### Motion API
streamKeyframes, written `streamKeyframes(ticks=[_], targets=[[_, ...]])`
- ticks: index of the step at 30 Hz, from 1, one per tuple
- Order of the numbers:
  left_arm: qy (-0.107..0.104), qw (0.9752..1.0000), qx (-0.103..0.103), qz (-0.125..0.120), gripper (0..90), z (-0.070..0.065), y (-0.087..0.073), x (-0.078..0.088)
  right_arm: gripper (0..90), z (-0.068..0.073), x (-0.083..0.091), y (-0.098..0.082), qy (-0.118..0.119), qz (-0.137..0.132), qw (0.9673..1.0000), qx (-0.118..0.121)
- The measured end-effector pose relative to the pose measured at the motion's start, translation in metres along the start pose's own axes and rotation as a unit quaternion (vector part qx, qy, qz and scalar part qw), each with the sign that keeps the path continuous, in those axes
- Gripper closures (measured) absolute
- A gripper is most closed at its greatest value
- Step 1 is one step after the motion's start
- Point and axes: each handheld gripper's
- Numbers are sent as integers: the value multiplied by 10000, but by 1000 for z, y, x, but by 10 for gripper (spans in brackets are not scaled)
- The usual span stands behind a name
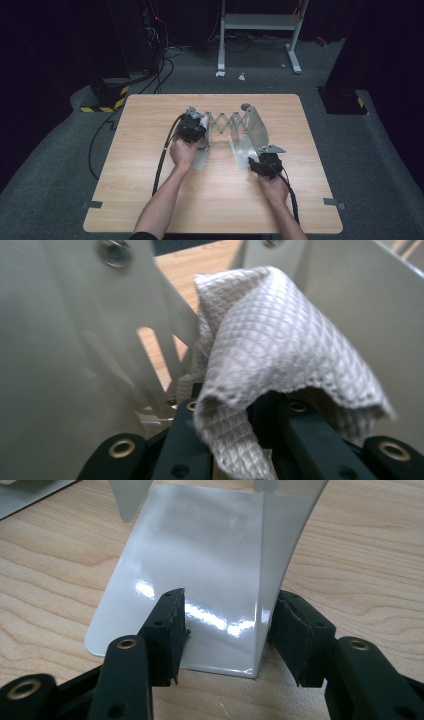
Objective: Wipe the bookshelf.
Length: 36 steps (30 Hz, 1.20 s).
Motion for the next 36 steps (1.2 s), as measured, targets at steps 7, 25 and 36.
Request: streamKeyframes(ticks=[7, 25, 36], targets=[[-94, 9999, 18, 86, 819, -4, -7, -9, 481, 0, 0, 0, -2, 3, 10000, -12], [-287, 9984, -4, 487, 819, -16, -40, -36, 480, 0, 0, 0, 0, 4, 10000, -14], [-248, 9975, -283, 590, 817, -19, -53, -28, 479, 0, 0, 0, 3, 2, 10000, -20]])
Point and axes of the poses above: each handheld gripper's, and its own axes: x roughly backward along the jaws, y roughly out of its top, z roughly to its left, and after that the axes turned 8 degrees about -x, right-handed
